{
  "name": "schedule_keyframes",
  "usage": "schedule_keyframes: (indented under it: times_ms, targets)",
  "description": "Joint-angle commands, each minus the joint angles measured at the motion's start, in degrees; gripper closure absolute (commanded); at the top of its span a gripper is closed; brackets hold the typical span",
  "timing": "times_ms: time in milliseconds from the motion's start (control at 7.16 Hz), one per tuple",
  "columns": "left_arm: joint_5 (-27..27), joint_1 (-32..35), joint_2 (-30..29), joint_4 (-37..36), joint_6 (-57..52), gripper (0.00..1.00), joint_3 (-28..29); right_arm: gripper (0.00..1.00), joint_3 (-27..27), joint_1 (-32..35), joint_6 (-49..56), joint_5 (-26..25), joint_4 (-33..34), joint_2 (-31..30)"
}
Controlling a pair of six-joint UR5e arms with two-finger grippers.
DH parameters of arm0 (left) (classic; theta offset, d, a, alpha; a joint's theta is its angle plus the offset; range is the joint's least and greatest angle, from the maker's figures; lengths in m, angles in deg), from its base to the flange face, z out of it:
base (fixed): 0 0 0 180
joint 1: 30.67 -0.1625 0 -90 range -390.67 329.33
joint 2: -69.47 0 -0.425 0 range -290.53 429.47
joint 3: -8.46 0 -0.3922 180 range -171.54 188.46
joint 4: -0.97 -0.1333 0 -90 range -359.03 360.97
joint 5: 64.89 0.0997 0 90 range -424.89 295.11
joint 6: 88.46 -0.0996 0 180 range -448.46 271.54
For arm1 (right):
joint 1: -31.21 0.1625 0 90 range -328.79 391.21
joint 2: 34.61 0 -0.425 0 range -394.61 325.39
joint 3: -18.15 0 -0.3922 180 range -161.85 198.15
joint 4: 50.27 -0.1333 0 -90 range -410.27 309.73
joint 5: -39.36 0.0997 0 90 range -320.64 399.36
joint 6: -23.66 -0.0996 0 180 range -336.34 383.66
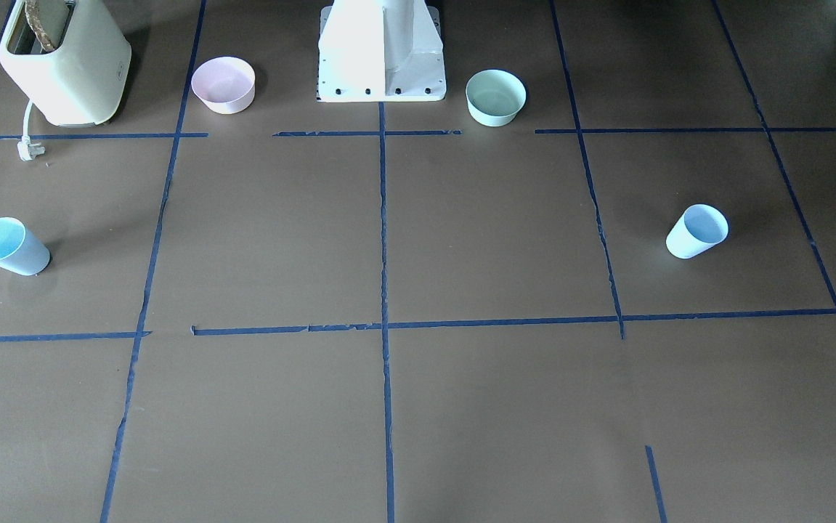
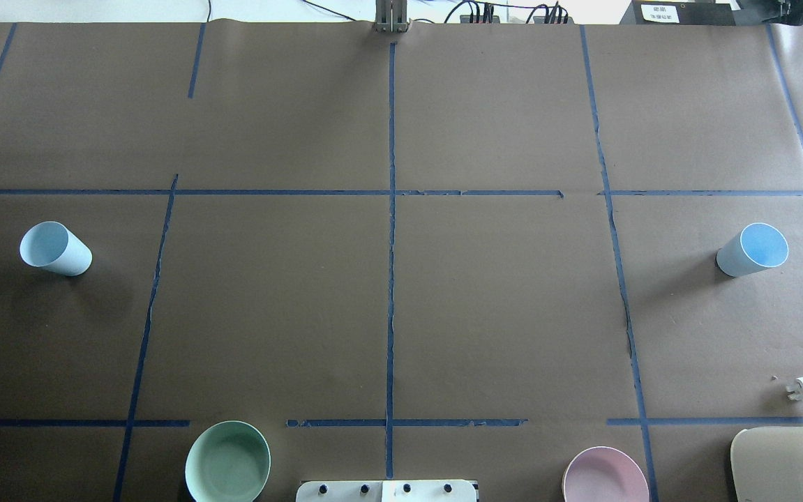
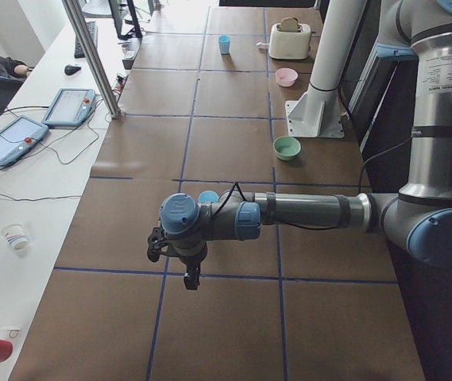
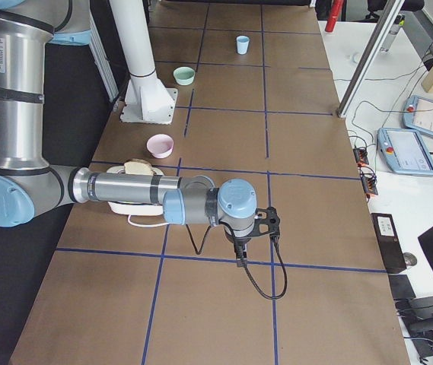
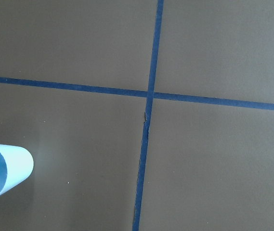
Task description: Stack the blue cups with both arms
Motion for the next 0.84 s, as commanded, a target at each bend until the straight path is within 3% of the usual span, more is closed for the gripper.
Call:
schedule_keyframes:
  times_ms: [0, 419, 559, 699]
  targets:
    - [-0.9, -5.6, 0.5, 8.0, 15.0, 0.00, -3.0, 0.00, 2.4, 0.0, 0.0, 0.0, 0.1, -0.2]
    - [-1.5, -17.1, 0.8, 24.1, 39.7, 0.00, -2.8, 0.00, 2.1, 0.0, 0.0, -0.1, 0.1, -0.3]
    - [-0.3, -20.7, 0.6, 26.3, 44.5, 0.00, -2.7, 0.00, 2.0, 0.0, 0.0, 0.0, 0.1, -0.3]
    - [4.7, -25.2, 0.6, 28.4, 48.5, 0.00, -2.2, 0.00, 2.0, 0.0, -0.1, 0.0, 0.1, -0.3]
